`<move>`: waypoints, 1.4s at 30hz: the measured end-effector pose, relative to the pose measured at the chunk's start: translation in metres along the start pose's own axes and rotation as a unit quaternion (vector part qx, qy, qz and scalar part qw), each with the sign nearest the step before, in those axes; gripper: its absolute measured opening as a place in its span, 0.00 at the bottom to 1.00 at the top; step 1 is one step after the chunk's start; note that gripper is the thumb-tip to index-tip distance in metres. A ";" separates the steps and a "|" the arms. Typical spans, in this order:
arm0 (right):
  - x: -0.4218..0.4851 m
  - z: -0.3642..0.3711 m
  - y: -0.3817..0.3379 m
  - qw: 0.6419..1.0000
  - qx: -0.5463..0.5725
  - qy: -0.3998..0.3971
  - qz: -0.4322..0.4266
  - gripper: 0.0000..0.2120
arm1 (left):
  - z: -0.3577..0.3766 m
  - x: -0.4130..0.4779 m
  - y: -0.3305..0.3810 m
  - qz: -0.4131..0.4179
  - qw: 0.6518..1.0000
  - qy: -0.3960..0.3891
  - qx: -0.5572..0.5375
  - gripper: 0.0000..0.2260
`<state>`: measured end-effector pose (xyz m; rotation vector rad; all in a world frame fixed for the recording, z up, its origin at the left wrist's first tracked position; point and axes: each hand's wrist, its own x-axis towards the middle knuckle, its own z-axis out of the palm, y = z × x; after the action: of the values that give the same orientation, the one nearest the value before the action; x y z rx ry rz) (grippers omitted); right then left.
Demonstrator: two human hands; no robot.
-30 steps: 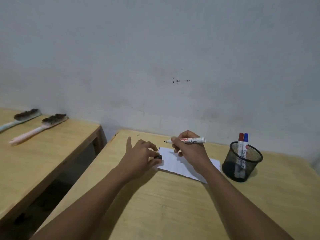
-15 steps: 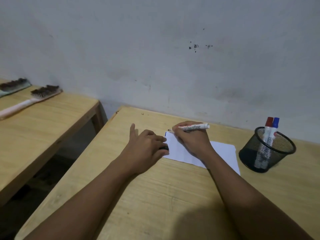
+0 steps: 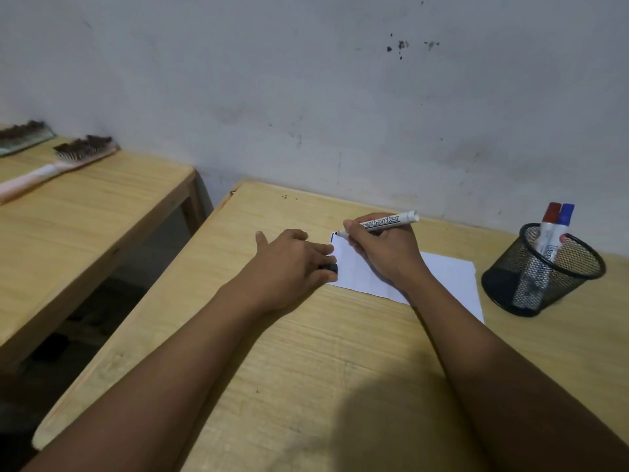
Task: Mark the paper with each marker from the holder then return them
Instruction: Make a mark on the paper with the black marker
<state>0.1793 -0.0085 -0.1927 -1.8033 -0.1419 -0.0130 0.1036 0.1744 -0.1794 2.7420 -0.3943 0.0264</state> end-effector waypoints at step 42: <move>-0.011 -0.049 -0.054 0.972 0.232 0.035 -0.020 0.02 | -0.002 -0.004 0.008 -0.006 0.999 0.006 0.033 0.12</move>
<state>0.1662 -0.0452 -0.1299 -1.3306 -0.1195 -0.0666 0.0973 0.1689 -0.1746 2.8070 -0.3795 0.0527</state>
